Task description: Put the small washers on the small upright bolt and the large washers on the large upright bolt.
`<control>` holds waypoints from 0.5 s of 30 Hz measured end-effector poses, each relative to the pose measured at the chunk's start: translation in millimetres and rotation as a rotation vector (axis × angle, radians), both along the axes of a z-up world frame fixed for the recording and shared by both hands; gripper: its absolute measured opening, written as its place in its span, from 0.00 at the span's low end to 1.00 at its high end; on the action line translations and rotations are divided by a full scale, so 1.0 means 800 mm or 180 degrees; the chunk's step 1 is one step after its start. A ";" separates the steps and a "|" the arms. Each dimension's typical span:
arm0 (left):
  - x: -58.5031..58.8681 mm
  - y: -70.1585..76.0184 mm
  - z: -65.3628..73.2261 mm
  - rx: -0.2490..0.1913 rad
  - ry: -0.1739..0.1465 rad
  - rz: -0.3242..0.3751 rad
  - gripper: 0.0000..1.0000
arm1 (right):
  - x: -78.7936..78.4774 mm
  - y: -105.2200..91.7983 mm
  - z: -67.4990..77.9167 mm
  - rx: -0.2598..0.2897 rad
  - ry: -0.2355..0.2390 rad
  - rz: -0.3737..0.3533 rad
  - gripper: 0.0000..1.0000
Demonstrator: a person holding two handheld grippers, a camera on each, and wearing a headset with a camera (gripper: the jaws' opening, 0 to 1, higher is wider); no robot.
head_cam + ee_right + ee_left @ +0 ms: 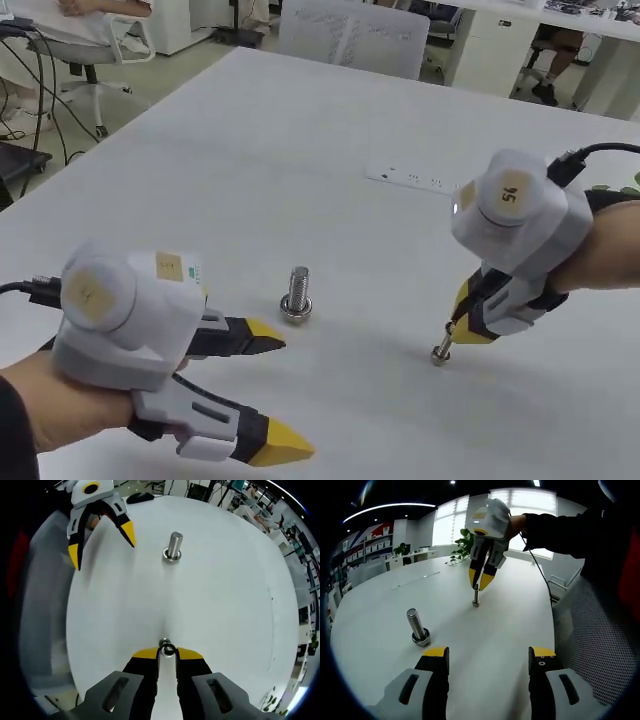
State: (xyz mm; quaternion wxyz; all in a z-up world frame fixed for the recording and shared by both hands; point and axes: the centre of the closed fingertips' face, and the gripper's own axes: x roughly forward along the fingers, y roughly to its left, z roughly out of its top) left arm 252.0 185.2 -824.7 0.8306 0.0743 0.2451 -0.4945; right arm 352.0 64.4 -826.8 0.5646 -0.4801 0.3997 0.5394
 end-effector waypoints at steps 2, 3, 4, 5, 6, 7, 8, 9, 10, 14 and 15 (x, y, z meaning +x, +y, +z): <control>0.000 0.000 -0.001 0.0006 0.0004 -0.0002 0.63 | 0.000 0.000 -0.004 0.0003 0.0015 -0.0004 0.13; 0.000 0.000 -0.001 0.0006 0.0008 -0.0003 0.63 | 0.000 0.000 -0.007 0.0000 0.0023 -0.0006 0.13; 0.000 0.000 -0.001 0.0009 0.0010 -0.0003 0.63 | 0.000 0.000 -0.008 -0.0007 0.0027 -0.0014 0.13; 0.000 0.000 -0.002 0.0012 0.0013 -0.0004 0.63 | 0.000 -0.001 -0.010 -0.0011 0.0030 -0.0018 0.13; 0.000 0.000 -0.002 0.0013 0.0015 -0.0003 0.63 | 0.000 -0.001 -0.013 -0.0016 0.0034 -0.0016 0.13; 0.000 0.000 -0.002 0.0013 0.0015 -0.0003 0.63 | 0.000 -0.001 -0.015 -0.0016 0.0040 -0.0019 0.13; 0.000 0.000 -0.002 0.0012 0.0018 -0.0002 0.63 | 0.001 0.000 -0.017 -0.0008 0.0039 -0.0018 0.13; 0.000 0.000 -0.002 0.0011 0.0019 -0.0001 0.63 | 0.001 0.000 -0.018 -0.0011 0.0042 -0.0021 0.13; 0.000 0.000 -0.003 0.0013 0.0022 -0.0001 0.63 | 0.000 -0.001 -0.021 -0.0022 0.0059 -0.0026 0.13; 0.000 0.000 -0.004 0.0027 0.0029 -0.0009 0.63 | -0.001 0.001 -0.028 -0.0012 0.0085 -0.0031 0.13; 0.000 0.000 -0.004 0.0027 0.0029 -0.0009 0.63 | 0.000 0.001 -0.029 -0.0011 0.0083 -0.0028 0.13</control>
